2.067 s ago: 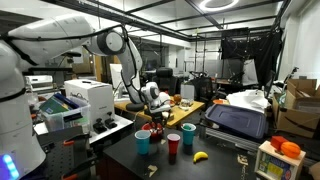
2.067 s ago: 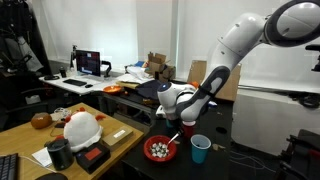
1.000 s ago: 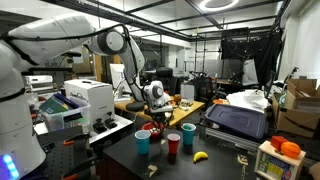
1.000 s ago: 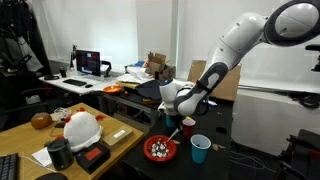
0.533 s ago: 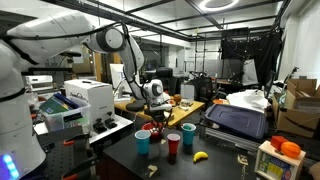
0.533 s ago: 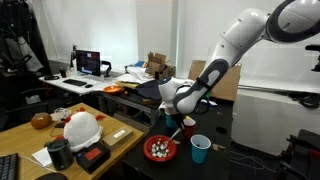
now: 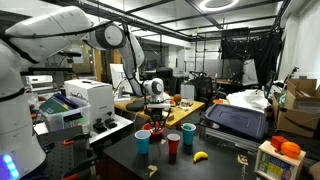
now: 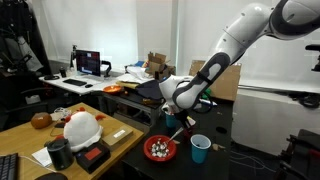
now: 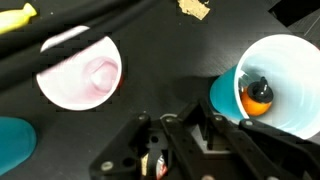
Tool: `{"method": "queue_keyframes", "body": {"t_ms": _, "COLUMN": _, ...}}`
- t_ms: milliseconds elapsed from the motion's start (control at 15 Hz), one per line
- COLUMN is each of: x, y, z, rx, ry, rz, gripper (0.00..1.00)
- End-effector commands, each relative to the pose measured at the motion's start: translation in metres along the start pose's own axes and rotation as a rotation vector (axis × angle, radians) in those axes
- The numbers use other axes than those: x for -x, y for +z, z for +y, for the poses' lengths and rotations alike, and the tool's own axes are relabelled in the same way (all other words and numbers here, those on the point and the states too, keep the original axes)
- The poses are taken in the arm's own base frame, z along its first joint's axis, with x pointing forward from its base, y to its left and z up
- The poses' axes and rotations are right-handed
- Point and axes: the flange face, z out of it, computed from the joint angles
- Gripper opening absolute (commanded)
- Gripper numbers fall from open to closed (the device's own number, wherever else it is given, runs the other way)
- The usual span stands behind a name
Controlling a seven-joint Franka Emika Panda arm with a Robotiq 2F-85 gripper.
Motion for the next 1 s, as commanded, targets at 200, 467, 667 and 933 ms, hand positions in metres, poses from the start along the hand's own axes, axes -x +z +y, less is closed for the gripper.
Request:
{"method": "queue_keyframes", "body": {"t_ms": 200, "x": 0.011, "y": -0.016, "z": -0.002, "rx": 0.010, "ry": 0.024, "rz": 0.009, "gripper": 0.45}}
{"method": "queue_keyframes", "body": {"t_ms": 467, "x": 0.010, "y": -0.024, "z": 0.003, "rx": 0.044, "ry": 0.048, "rz": 0.046, "gripper": 0.75}}
{"method": "queue_keyframes", "body": {"t_ms": 667, "x": 0.005, "y": -0.026, "z": 0.005, "rx": 0.055, "ry": 0.050, "rz": 0.088, "gripper": 0.97}}
{"method": "queue_keyframes", "body": {"t_ms": 933, "x": -0.007, "y": -0.022, "z": 0.003, "rx": 0.071, "ry": 0.065, "rz": 0.126, "gripper": 1.00}}
